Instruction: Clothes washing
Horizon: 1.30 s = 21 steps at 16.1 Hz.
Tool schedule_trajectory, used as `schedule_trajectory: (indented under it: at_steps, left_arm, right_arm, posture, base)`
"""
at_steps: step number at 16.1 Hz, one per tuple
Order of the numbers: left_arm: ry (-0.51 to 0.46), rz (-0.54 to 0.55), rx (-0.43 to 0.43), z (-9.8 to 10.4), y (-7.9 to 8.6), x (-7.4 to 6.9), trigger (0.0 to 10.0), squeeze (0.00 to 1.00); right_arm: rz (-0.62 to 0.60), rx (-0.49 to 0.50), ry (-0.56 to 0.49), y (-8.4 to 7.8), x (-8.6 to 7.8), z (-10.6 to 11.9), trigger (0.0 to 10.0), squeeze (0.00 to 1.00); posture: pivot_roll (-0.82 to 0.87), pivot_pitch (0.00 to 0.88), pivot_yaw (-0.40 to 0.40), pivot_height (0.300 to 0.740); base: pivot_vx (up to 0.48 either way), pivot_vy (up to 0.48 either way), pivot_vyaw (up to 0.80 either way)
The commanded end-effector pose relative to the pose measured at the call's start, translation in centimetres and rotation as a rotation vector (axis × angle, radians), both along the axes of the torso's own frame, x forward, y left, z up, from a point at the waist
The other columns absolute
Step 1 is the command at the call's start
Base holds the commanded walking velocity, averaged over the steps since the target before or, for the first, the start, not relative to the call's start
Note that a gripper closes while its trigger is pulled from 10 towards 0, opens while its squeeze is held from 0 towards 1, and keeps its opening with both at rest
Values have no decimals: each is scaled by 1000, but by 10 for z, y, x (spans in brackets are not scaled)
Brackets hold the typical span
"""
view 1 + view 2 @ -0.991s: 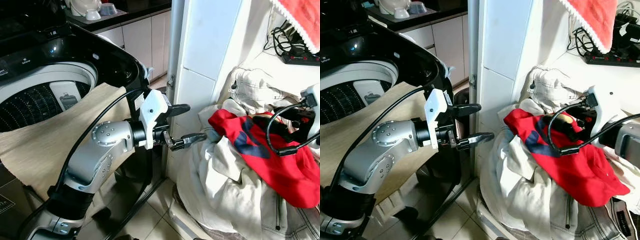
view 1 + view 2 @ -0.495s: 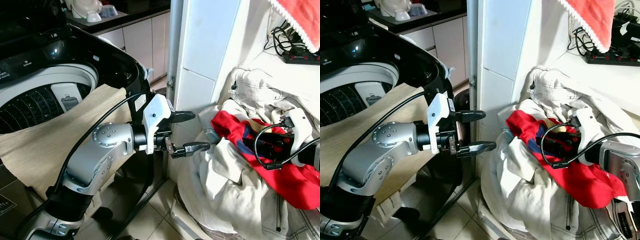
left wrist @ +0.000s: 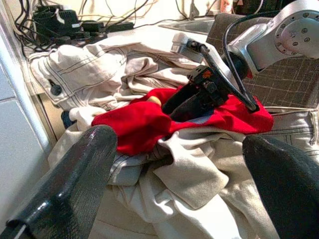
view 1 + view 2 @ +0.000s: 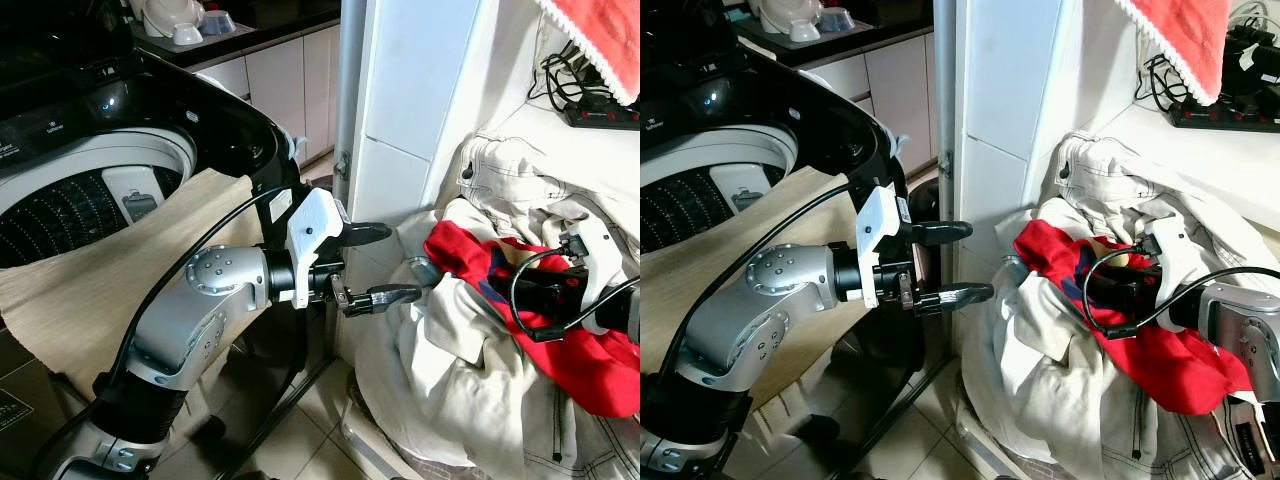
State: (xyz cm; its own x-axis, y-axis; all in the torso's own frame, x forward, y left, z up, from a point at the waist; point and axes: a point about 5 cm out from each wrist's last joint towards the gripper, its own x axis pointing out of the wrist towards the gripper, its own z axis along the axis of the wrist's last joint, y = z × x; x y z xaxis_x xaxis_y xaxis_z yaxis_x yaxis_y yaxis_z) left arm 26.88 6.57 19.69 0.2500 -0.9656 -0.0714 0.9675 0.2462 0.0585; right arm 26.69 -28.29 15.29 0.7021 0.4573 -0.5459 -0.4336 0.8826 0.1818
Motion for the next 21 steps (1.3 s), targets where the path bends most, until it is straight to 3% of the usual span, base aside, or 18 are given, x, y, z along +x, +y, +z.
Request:
schedule_trajectory:
  at_steps: [1, 4, 7, 9, 11, 12, 15, 17, 18, 19, 20, 21]
  left_arm:
    - [-6, -6, 5, 2, 0, -1, 10000, 0]
    - [-12, -1, -1, 4, -1, 0, 10000, 0]
    - [-18, 7, -6, 5, 0, 0, 10000, 0]
    - [-41, 65, -38, 11, 1, 4, 10000, 0]
    - [-126, 159, -189, 38, -5, 19, 10000, 0]
    - [-144, 159, -233, 48, -9, 22, 10000, 0]
    - [-155, 112, -255, 55, -30, 23, 10000, 0]
    - [-153, 98, -246, 51, -35, 21, 10000, 0]
    - [-145, 97, -231, 47, -33, 20, 10000, 0]
    - [-136, 100, -195, 40, -27, 19, 10000, 0]
    - [-134, 97, -121, 29, -22, 17, 10000, 0]
    - [-131, 93, -77, 21, -19, 16, 10000, 0]
  right_arm:
    - [-8, 2, -23, -2, 1, 5, 0, 0]
    - [-5, 12, -38, -1, 2, 6, 0, 0]
    - [-18, 89, -88, 0, 3, 17, 0, 0]
    - [-26, 247, -226, 7, 8, 48, 0, 0]
    - [30, 412, -378, 23, 10, 90, 0, 0]
    - [56, 467, -414, 29, 10, 101, 0, 0]
    - [171, 598, -476, 56, 9, 127, 0, 0]
    - [158, 416, -459, 57, 7, 121, 0, 0]
    - [100, 258, -433, 47, 9, 110, 7843, 0]
    - [53, 128, -388, 37, 8, 98, 10000, 796]
    - [11, 85, -350, 27, 5, 90, 10000, 1000]
    - [-18, 91, -326, 23, 2, 86, 10000, 1000]
  posture:
    - [-197, 0, 41, 740]
    - [-191, 0, 41, 740]
    - [-182, 0, 38, 740]
    - [-178, 0, 38, 740]
    - [-183, 0, 35, 740]
    - [-184, 0, 33, 740]
    - [-192, 0, 30, 740]
    - [-199, 0, 30, 740]
    - [-200, 0, 29, 740]
    - [-201, 0, 28, 740]
    - [-199, 0, 25, 740]
    - [-199, 0, 25, 740]
  base:
    - [0, 0, 0]
    - [0, 0, 0]
    - [0, 0, 0]
    - [0, 0, 0]
    - [0, 0, 0]
    - [0, 0, 0]
    - [0, 0, 0]
    - [0, 0, 0]
    - [0, 0, 0]
    - [0, 0, 0]
    - [0, 0, 0]
    - [0, 0, 0]
